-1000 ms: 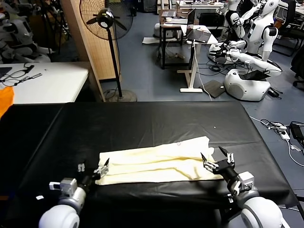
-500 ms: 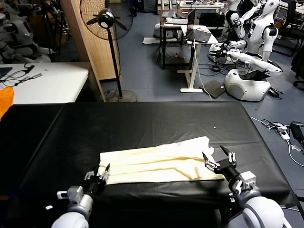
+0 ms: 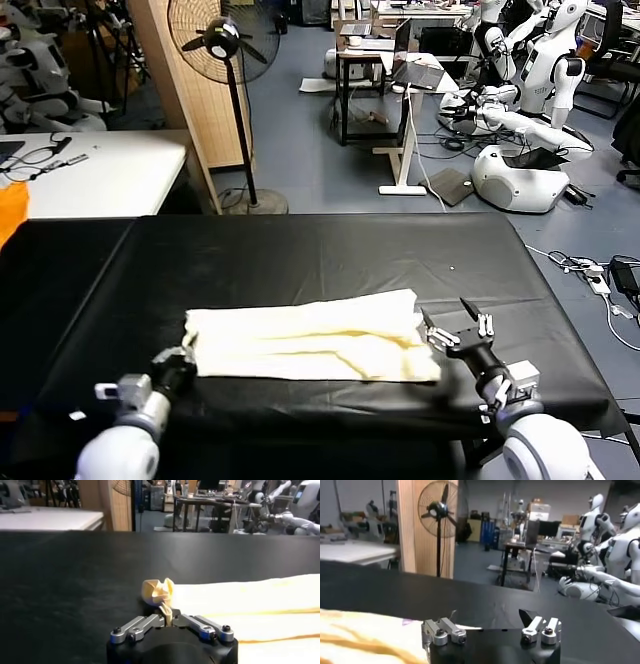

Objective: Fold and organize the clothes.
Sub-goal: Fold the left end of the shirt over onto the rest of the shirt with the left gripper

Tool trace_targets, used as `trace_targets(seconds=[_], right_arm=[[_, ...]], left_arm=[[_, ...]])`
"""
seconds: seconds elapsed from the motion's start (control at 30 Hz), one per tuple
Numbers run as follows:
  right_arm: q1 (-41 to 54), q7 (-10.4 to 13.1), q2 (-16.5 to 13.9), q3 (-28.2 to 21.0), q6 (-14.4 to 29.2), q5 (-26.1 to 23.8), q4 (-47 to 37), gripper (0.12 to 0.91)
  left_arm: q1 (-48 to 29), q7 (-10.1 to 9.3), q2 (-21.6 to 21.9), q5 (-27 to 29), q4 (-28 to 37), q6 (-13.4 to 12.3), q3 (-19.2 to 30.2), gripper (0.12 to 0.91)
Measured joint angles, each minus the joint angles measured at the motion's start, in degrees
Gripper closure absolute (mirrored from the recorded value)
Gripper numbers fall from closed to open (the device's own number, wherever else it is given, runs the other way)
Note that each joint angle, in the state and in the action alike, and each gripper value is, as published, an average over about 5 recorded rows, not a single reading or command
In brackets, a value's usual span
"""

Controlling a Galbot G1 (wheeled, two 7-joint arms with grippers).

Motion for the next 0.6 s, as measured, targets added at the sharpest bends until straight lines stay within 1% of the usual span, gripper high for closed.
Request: trace_targets(seconds=[0.2, 0.3, 0.43, 0.53, 0.6], right_arm=[[0.9, 1.2, 1.5, -1.9, 2.8, 0.0, -0.6, 0.227], [0.8, 1.6, 2.0, -2.2, 3.8, -0.1, -0.8, 0.227], [0.5, 1.8, 2.6, -2.2, 4.5, -0.1, -0.9, 0.227], [0.0, 1.9, 2.9, -1.9, 4.8, -0.1, -0.8, 0.227], [-0.4, 2.0, 3.1, -1.7, 4.9, -0.2, -0.7, 0.227]], left_arm=[[-5.0, 1.7, 10.0, -2.2, 9.6, -2.6, -3.5, 0.872], [-8.7, 2.38, 14.9, -2.9, 15.6, -3.3, -3.8, 0.872], [-14.2, 3.06, 20.4, -3.1, 23.1, -4.0, -2.8, 0.872], [-17.7, 3.15, 23.5, -3.2, 26.9, -3.8, -1.8, 0.872], [-19.0, 2.93, 24.7, -3.7, 27.6, -2.7, -1.4, 0.872]])
